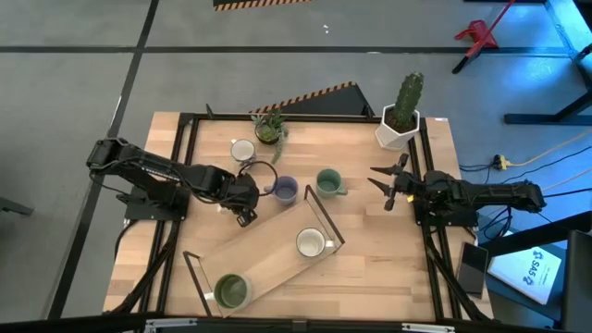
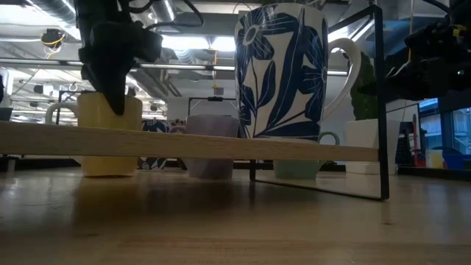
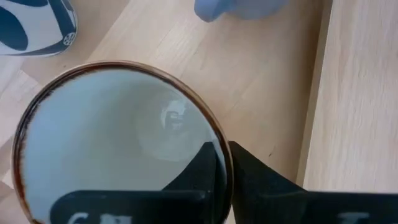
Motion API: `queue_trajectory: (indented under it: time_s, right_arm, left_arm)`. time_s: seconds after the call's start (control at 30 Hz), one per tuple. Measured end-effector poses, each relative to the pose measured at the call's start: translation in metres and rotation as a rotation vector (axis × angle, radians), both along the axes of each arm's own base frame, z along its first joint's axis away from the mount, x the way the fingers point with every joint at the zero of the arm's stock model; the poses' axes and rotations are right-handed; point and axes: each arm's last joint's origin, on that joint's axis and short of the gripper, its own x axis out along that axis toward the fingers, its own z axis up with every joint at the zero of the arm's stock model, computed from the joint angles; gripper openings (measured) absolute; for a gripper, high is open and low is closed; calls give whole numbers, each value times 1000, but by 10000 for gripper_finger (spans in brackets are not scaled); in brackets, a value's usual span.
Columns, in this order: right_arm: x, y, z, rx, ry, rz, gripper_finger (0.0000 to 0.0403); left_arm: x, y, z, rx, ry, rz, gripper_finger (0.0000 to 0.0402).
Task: Place coffee mugs
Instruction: Put the yellow mug between the two mugs on the shelf
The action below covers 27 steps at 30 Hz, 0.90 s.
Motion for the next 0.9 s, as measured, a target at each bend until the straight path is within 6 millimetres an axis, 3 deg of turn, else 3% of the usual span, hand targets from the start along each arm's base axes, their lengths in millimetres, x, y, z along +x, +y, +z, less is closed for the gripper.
queue_trajectory:
  time_s: [0.17,0.4,0.57,0.73,0.9]
  right_arm:
    - [0,0,0,0,1,0,143]
    - [0,0,0,0,1,0,143]
    - [0,0,0,0,1,0,143]
    - [0,0,0,0,1,1,143]
    - [0,0,0,0,1,1,143]
  left_arm:
    - [8,-3,17,-14,-59,-2,16]
    - [21,-18,83,11,-247,-56,16]
    - [30,-43,128,-33,-381,-195,16]
    - [47,-79,148,-114,-365,-316,16]
    - [53,-110,146,-128,-194,-299,16]
